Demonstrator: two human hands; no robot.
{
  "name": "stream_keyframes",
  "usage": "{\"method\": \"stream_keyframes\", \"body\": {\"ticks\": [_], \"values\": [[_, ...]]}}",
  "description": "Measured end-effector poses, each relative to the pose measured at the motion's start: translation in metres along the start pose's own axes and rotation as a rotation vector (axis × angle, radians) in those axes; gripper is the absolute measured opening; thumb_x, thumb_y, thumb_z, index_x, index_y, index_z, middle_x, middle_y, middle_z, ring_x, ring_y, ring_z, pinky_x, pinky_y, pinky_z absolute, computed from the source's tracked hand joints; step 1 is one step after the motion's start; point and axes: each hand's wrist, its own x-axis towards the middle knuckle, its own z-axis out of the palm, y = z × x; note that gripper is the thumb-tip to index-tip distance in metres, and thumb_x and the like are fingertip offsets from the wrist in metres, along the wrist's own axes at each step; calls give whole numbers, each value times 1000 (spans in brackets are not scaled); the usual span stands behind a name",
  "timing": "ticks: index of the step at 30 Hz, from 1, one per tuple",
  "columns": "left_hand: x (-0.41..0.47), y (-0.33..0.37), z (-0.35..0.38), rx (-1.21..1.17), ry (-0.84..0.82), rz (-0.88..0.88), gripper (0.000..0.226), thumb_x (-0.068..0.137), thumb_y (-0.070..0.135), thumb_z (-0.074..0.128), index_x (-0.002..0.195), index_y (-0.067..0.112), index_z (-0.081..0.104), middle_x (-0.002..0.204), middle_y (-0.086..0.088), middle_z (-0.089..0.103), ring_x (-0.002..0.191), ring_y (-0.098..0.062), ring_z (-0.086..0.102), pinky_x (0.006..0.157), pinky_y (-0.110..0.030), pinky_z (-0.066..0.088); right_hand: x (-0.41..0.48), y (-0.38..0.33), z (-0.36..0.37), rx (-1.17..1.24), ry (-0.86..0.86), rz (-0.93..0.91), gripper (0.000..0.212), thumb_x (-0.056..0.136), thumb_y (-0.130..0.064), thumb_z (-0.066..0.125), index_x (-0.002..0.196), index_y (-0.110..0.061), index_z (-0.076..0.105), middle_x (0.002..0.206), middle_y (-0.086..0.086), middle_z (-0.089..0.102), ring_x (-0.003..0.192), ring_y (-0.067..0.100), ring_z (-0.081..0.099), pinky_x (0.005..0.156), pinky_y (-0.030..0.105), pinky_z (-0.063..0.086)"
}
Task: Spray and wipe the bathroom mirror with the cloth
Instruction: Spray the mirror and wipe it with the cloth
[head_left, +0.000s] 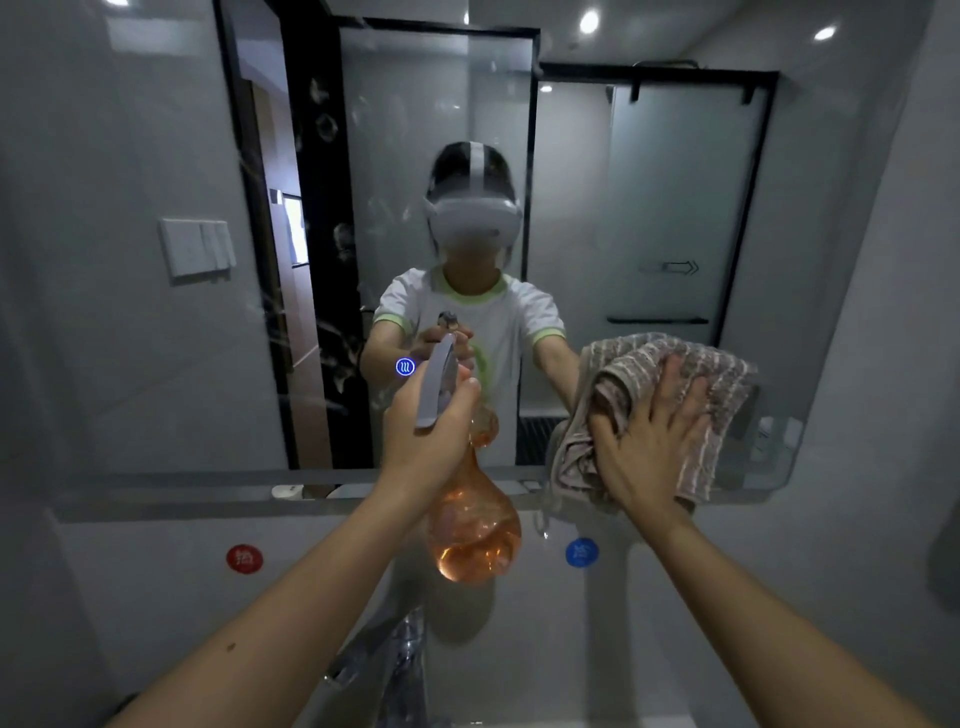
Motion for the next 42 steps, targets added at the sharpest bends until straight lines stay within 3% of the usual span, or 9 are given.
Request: {"method": "stream_keyframes", "body": {"ticks": [3,7,10,17,20,24,29,35,42], "values": [[7,-1,-10,-15,13,37,8,86,18,59,86,19,67,78,4,65,75,-9,62,76,-37,53,21,-36,-10,55,34,-91,79,76,-59,20,138,-26,-16,148,-10,-18,140,32,-17,110,52,-14],[16,3,-35,-23,58,113,32,86,15,59,85,46,67,83,16,69,83,1,64,71,-20,53,37,-83,-14,22,68,-186,75,76,-59,18,136,-28,-15,157,-1,-5,141,33,-15,106,45,-25],[15,6,-58,62,130,133,18,87,14,58,82,30,64,76,10,65,73,0,61,66,-16,49,35,-114,-4,11,85,-248,78,77,-60,18,141,-24,-8,158,-1,-4,141,31,-15,100,39,-32],[15,11,-90,36,182,62,32,73,28,57,74,-3,54,63,-8,48,61,-22,40,63,-36,34,25,-154,7,17,64,-294,69,83,-62,13,135,-29,-18,157,-3,-11,140,28,-20,100,40,-32],[22,24,-95,2,177,68,24,72,26,56,73,2,59,71,-8,53,64,-22,41,64,-35,35,23,-152,6,24,56,-276,69,84,-62,14,136,-30,-18,155,-5,-14,136,21,-25,101,39,-31],[32,46,-94,116,107,112,31,84,16,54,57,29,49,41,15,42,46,-6,34,53,-29,31,20,-157,3,31,14,-256,70,80,-64,11,136,-30,-16,148,-10,-22,140,27,-21,102,41,-30],[42,63,-96,146,94,173,21,83,13,52,72,-3,58,57,-5,54,53,-14,46,55,-29,37,20,-160,-2,26,-30,-238,77,75,-67,5,139,-28,-13,147,-10,-24,140,29,-23,107,50,-21],[49,61,-102,81,68,153,35,82,17,57,52,23,42,41,12,42,43,-4,38,49,-22,32,18,-162,-4,2,-36,-219,83,75,-66,7,146,-23,-1,145,-11,-23,138,25,-24,108,50,-19],[46,55,-110,254,116,188,29,81,9,52,56,12,38,49,3,37,43,-8,36,41,-13,28,18,-161,-2,-7,-32,-214,76,76,-65,8,140,-27,-12,145,-12,-25,135,19,-28,108,47,-20]]}}
